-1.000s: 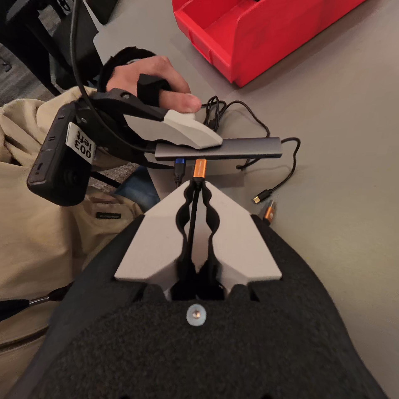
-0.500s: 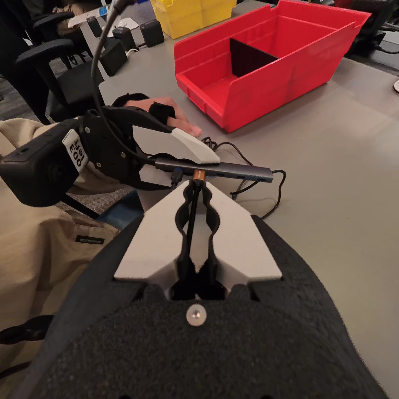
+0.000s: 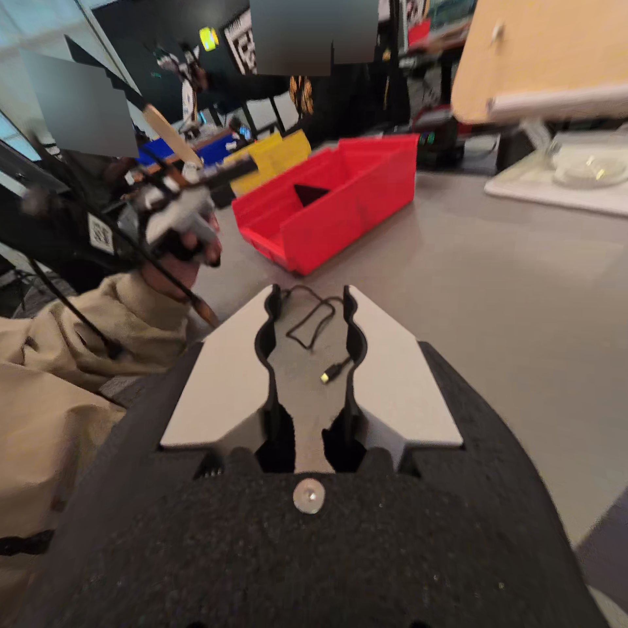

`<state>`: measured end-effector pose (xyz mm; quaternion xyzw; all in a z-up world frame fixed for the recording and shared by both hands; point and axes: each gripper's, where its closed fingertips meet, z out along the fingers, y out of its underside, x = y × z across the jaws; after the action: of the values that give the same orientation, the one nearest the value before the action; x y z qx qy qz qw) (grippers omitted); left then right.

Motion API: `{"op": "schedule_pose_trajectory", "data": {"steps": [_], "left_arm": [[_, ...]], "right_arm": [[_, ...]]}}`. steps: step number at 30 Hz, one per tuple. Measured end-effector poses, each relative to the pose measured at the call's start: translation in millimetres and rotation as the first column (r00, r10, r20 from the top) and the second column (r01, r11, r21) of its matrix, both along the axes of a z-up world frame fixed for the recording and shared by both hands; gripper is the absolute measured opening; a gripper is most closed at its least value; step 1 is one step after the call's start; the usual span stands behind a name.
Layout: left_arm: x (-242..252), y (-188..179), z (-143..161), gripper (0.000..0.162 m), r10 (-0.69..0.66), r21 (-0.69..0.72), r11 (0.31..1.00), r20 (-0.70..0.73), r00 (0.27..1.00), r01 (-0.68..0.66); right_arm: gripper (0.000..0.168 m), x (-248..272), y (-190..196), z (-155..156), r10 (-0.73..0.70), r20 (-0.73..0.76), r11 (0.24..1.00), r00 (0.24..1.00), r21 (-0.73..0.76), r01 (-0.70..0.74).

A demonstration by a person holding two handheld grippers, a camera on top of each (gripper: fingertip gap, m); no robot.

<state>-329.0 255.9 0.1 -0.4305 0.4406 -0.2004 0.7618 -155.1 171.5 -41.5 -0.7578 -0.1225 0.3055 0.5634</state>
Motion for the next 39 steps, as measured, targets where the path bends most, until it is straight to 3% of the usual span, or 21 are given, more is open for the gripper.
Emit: {"op": "schedule_pose_trajectory", "data": {"steps": [4, 7, 10, 14, 17, 19, 22, 24, 26, 27, 29, 31, 33, 36, 39], "left_arm": [[-13.5, 19.1, -0.2, 0.010, 0.079, -0.068, 0.995, 0.049, 0.996, -0.076], [-14.4, 25.1, -7.3, 0.010, 0.115, -0.100, 0.989, 0.036, 0.993, -0.111], [-10.7, 25.7, -11.3, 0.010, 0.122, -0.097, 0.988, 0.014, 0.992, -0.120], [-6.7, 24.0, -15.5, 0.010, 0.104, -0.111, 0.988, 0.004, 0.995, -0.103], [-3.4, 22.3, -19.8, 0.010, 0.094, -0.103, 0.990, -0.026, 0.995, -0.096], [-1.7, 21.6, -22.3, 0.010, 0.096, -0.090, 0.991, -0.046, 0.994, -0.100], [-0.2, 20.2, -23.7, 0.010, 0.089, -0.094, 0.991, -0.052, 0.995, -0.093], [-0.9, 20.3, -22.8, 0.010, 0.090, -0.093, 0.991, -0.049, 0.995, -0.095], [-1.5, 20.8, -21.7, 0.010, 0.091, -0.097, 0.991, -0.043, 0.995, -0.095], [-1.4, 21.0, -21.3, 0.010, 0.089, -0.101, 0.991, -0.038, 0.995, -0.092], [-0.2, 21.5, -22.4, 0.010, 0.085, -0.107, 0.990, -0.038, 0.996, -0.089], [1.4, 21.8, -23.7, 0.010, 0.084, -0.104, 0.991, -0.044, 0.995, -0.088], [2.7, 21.7, -24.3, 0.010, 0.083, -0.104, 0.991, -0.048, 0.995, -0.087], [3.6, 21.3, -22.8, 0.010, 0.080, -0.106, 0.991, -0.041, 0.996, -0.084], [2.2, 23.3, -19.5, 0.010, 0.094, -0.111, 0.989, -0.024, 0.995, -0.097]], "right_arm": [[0.045, -41.7, 3.4, -69.6, 0.126, 0.039, 0.980, 0.991, -0.162, -0.118], [0.048, -55.8, 2.1, -118.1, 0.172, 0.123, 0.921, 0.978, -0.372, -0.115], [0.046, -55.3, 10.9, -130.8, 0.128, 0.194, 0.917, 0.973, -0.396, -0.042], [0.037, -42.1, 21.3, -149.3, 0.077, 0.504, 0.932, 0.860, -0.343, 0.117], [0.016, -45.7, 21.1, -150.8, 0.066, 0.561, 0.941, 0.825, -0.310, 0.136], [0.015, -34.2, 19.0, -149.9, 0.080, 0.617, 0.937, 0.783, -0.314, 0.152], [0.014, 14.3, 16.2, -132.2, 0.040, 0.710, 0.939, 0.703, -0.266, 0.216], [0.014, 44.7, -0.5, -110.1, 0.094, 0.725, 0.933, 0.682, -0.303, 0.194], [0.014, 79.8, -27.9, -80.8, 0.154, 0.758, 0.924, 0.634, -0.337, 0.179], [0.014, 85.8, -51.3, -68.1, 0.248, 0.737, 0.909, 0.628, -0.401, 0.111], [0.010, 116.3, -84.5, -37.1, 0.260, 0.759, 0.891, 0.597, -0.427, 0.156], [0.010, 120.9, -107.3, -10.3, 0.247, 0.692, 0.881, 0.679, -0.452, 0.140], [0.010, 125.3, -105.0, 9.7, 0.166, 0.704, 0.918, 0.690, -0.366, 0.153], [0.009, 118.8, -83.2, 23.2, 0.113, 0.756, 0.947, 0.645, -0.278, 0.160], [0.009, 103.7, -61.2, 27.0, 0.203, 0.843, 0.933, 0.498, -0.322, 0.164]]}}
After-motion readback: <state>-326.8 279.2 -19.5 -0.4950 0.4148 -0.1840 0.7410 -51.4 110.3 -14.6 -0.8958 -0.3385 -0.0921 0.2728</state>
